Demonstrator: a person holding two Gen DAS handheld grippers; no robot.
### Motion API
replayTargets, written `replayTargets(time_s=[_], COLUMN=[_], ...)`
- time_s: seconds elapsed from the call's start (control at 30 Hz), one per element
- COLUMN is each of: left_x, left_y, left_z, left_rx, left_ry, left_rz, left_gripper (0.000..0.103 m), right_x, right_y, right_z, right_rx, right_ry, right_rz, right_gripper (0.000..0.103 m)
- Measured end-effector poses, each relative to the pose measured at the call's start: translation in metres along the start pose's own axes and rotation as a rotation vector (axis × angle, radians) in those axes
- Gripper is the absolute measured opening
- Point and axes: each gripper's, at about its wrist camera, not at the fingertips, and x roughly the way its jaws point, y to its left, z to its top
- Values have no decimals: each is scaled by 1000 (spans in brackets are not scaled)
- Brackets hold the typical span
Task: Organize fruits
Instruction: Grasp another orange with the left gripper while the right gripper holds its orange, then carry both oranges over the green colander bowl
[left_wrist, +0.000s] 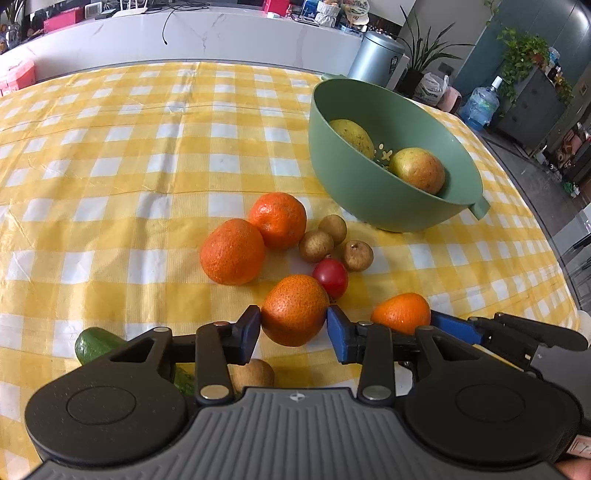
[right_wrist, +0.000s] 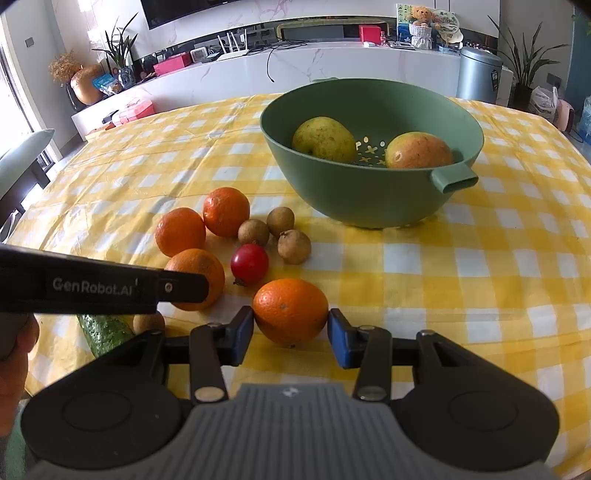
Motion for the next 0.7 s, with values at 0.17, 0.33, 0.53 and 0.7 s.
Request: replayTargets(time_s=[0.17, 0.33, 0.53, 0.7], left_x=[7, 12, 7, -11], left_y=[0, -1, -1, -5], left_z=[2, 2, 0, 1], left_rx=[-19, -5, -12, -5], left_ry=[-2, -12, -20, -49], left_rz=[-11, -8, 0, -12], left_gripper=[51, 50, 48, 48], right_x=[4, 5, 6, 3], right_y=[-2, -2, -1, -1], right_z=[-1, -1, 0, 0], right_rx=[10, 8, 5, 6], right_ry=[6, -5, -13, -19], right_rz=[4, 4, 0, -6], right_gripper=[41, 41, 41, 41])
